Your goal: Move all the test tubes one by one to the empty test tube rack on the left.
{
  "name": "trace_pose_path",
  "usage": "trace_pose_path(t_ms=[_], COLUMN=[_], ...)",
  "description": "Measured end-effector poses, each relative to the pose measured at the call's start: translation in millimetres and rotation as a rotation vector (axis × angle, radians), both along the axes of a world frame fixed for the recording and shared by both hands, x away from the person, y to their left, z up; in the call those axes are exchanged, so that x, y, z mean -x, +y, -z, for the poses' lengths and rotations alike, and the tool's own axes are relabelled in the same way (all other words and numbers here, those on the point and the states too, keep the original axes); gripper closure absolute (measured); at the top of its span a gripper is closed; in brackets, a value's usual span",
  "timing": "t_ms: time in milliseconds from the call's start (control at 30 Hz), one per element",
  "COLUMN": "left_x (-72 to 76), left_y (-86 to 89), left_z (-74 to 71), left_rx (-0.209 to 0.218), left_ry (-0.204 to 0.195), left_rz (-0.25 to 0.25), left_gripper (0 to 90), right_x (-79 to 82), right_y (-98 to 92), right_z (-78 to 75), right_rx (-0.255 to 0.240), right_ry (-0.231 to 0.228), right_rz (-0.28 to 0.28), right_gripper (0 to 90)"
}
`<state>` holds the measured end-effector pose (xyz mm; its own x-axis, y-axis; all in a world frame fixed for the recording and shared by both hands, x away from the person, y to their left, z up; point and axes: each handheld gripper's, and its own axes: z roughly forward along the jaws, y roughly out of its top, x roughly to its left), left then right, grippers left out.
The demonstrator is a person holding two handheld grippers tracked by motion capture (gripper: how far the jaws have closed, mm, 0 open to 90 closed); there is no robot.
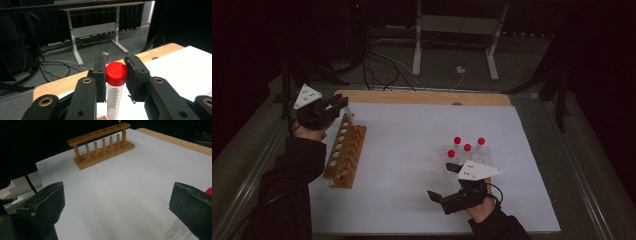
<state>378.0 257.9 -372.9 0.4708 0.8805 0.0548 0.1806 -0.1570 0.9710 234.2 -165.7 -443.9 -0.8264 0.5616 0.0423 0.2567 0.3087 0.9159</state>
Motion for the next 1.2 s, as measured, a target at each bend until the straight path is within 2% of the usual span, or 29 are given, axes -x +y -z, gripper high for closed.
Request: trace_pose_path(t_ms=[167,233,267,467,533,600,667,767,933,1067,1200], left_x=[-6.3,-8.6,-9.7,-17.5,-19.2,-19.9,-20.8,-20.4,-20.4,-19.8,-19.4], left_y=[3.7,5.5,5.6,7.4,8.4,8.4,10.4,10.7,7.5,9.5,10.4], left_z=[0.2,2.0,3.4,16.1,21.7,28.1,34.6,42.7,56.3,66.3,72.0], left_rx=[-0.027,-0.016,-0.03,-0.04,-0.04,-0.068,-0.05,-0.049,-0.071,-0.059,-0.067], left_ry=[0.001,0.007,0.003,0.021,0.038,0.043,0.061,0.072,0.097,0.113,0.126], left_rz=[-0.041,-0.056,-0.067,-0.103,-0.106,-0.122,-0.123,-0.126,-0.125,-0.127,-0.127], left_gripper=[72.3,72.2,72.2,72.2,72.2,72.2,72.2,72.2,72.2,72.1,72.1], right_x=[-0.1,-0.5,-0.6,-0.5,-0.4,-0.7,-1.0,-0.7,-0.7,-0.4,-0.6], right_y=[0.7,0.5,0.4,-0.1,-0.3,-1.2,-1.9,-2.4,-2.3,-2.5,-2.7], right_z=[0.4,0.8,0.8,0.9,0.9,1.0,1.0,0.8,1.0,0.8,0.8], right_rx=[0.006,0.003,0.003,0.004,0.006,0.002,0.001,-0.002,-0.002,-0.003,-0.005], right_ry=[0.0,0.001,0.002,0.002,0.002,0.005,0.004,0.007,0.007,0.009,0.011], right_rz=[0.002,-0.001,0.001,0.002,0.004,0.005,0.008,0.011,0.012,0.013,0.013], right_gripper=[0.1,0.1,0.1,0.2,0.1,0.2,0.2,0.1,0.2,0.2,0.2])
